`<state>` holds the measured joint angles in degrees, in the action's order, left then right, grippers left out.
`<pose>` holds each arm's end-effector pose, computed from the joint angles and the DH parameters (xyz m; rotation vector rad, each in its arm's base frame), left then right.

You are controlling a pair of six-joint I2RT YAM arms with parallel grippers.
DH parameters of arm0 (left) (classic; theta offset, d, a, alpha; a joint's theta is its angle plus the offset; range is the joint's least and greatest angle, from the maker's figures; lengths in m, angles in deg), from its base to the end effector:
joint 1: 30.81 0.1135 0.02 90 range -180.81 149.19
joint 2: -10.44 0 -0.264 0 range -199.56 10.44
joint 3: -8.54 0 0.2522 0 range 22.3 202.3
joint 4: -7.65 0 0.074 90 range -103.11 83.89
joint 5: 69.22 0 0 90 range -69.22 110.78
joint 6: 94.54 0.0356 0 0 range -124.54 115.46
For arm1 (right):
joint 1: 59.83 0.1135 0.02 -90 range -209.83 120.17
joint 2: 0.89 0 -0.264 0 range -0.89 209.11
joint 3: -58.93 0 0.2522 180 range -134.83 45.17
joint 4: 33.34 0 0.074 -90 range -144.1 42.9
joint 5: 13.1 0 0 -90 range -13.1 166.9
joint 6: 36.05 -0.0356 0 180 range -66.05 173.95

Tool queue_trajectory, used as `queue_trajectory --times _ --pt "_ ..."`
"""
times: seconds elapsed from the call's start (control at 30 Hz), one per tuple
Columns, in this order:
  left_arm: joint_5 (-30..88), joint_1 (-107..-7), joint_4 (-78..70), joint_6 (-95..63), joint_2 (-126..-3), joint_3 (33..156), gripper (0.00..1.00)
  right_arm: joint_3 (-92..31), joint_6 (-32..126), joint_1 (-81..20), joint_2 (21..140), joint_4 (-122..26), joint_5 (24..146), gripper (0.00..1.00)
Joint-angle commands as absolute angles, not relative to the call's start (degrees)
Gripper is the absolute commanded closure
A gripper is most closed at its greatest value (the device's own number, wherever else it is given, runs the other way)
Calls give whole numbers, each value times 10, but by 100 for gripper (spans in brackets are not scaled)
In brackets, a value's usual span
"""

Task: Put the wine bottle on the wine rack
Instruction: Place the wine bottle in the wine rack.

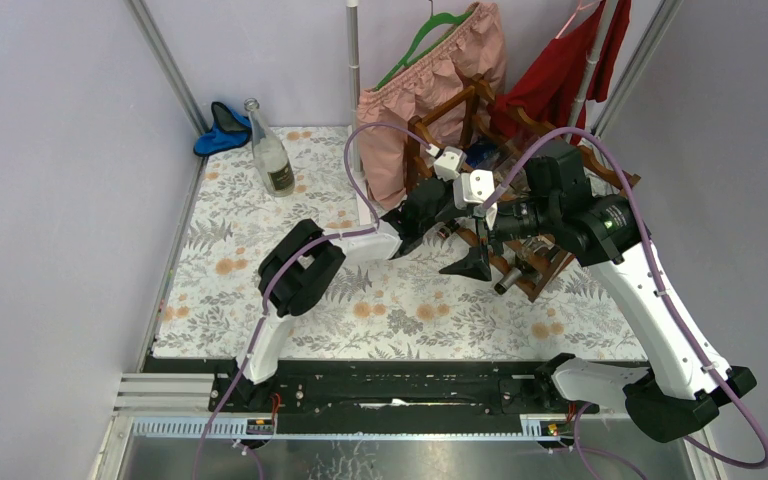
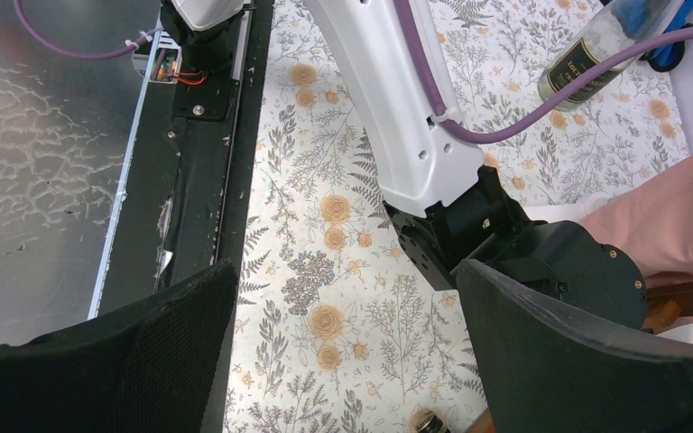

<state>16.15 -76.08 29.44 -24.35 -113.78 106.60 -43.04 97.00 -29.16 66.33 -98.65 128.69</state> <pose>0.3567 -0.3560 0.2123 0.3138 1.6794 -0.7926 0.1644 0.1300 0.4518 -1.5631 1.2059 0.8011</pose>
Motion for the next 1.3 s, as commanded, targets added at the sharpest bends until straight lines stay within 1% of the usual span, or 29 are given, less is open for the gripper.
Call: queue_trajectory --times 0.0,0.07,0.27,0.43,0.57,0.93,1.07,1.27 --pt "133 -756 290 -221 -1128 1079 49 -434 975 -297 656 -982 1306 0" --pt "131 -756 289 -222 -1128 1078 47 -433 975 -297 656 -982 1306 0" --pt "130 -755 290 -228 -1121 1076 45 -433 975 -297 656 -982 1306 0" --pt "118 -756 299 -245 -1101 1063 35 -433 975 -298 656 -983 1306 0" --pt "103 -756 303 -255 -1079 1046 30 -432 975 -297 656 -983 1308 0" --pt "83 -757 260 -255 -1011 990 28 -427 976 -298 651 -982 1306 0" --pt "95 -757 235 -234 -952 939 29 -425 977 -298 649 -981 1306 0" --pt "94 -757 212 -201 -815 811 28 -422 977 -299 646 -980 1303 0"
